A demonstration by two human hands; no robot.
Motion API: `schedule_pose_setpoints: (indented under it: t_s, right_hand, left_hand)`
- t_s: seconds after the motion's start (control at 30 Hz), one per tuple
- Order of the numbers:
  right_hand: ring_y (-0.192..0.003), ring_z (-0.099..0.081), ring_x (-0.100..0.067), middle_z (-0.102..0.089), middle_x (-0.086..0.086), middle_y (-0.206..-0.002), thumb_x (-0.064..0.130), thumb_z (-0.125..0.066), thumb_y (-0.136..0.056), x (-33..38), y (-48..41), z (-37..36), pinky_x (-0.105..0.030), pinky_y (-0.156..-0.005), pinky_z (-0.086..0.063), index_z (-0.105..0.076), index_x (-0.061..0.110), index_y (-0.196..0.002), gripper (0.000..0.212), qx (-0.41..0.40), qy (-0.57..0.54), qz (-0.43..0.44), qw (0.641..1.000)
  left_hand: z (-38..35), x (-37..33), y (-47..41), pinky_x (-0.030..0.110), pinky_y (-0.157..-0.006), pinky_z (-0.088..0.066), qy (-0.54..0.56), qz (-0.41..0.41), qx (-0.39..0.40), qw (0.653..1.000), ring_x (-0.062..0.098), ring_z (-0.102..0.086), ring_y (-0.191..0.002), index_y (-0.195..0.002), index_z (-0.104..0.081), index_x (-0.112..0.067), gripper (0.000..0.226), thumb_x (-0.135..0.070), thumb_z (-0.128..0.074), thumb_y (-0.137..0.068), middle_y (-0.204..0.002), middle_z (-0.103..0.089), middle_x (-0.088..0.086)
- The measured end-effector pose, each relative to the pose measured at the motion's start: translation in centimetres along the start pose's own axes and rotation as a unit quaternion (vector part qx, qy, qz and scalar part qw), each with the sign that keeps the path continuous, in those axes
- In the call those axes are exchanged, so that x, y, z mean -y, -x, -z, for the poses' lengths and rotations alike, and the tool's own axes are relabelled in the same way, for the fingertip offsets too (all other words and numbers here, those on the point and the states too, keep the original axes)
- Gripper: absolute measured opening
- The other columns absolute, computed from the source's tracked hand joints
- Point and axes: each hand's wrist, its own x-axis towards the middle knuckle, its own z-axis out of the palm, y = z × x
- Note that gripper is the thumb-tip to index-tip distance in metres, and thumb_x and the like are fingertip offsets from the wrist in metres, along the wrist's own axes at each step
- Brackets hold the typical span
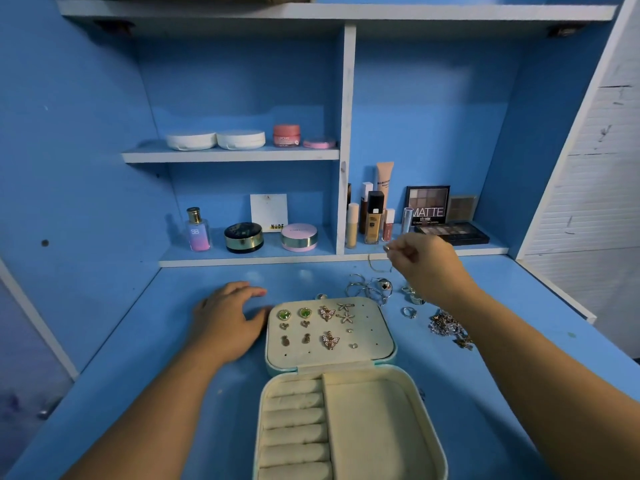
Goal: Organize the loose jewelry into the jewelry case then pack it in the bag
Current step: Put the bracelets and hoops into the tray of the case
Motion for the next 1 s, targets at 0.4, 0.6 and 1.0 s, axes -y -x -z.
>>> schedule_pose_setpoints:
  t_s: [0.4, 0.6, 1.0]
  right_hand:
    - [-0.077, -0.060, -0.030, -0.070, -0.005, -0.082, 0.014, -0.066, -0.086, -4.3, 1.8, -3.4, -0.043, -0.066, -0.051, -0.070, 0.012, -0.089, 0.005, -0.139, 0.091, 0.123, 0.978]
    - [-0.074, -0.059, -0.032, -0.071, -0.004, -0.080, 0.014, -0.069, -0.084, -5.1, 1.1, -4.2, -0.042, -0.063, -0.049, -0.071, 0.013, -0.089, 0.005, -0.163, 0.075, 0.120, 0.976]
    - [-0.074, -0.056, -0.026, -0.069, 0.002, -0.076, 0.018, -0.068, -0.084, -4.9, 1.0, -4.4, -0.031, -0.064, -0.035, -0.070, 0.018, -0.085, 0.002, -0.189, 0.072, 0.095, 0.975]
  left_hand:
    - [1.2, -3.2, -2.0, 0.029, -0.089, -0.048, 0.207, 0.150, 0.069, 0.964, 0.015, -0.059, -0.105, -0.104, -0.067, -0.029, 0.022, -0.044, -0.067, -0.087, -0.111, -0.065, -0.009]
    - [-0.2, -11.6, -5.6, 0.019, -0.077, -0.047, 0.138, -0.027, 0.168, 0.976, 0.007, -0.061, -0.091, -0.114, -0.067, -0.023, 0.025, -0.031, -0.068, -0.090, -0.102, -0.064, -0.010]
    - [-2.6, -14.5, -7.4, 0.036, -0.081, -0.056, -0.057, -0.101, 0.187, 0.976, 0.017, -0.065, -0.086, -0.099, -0.072, -0.016, 0.020, -0.033, -0.068, -0.089, -0.095, -0.070, 0.001]
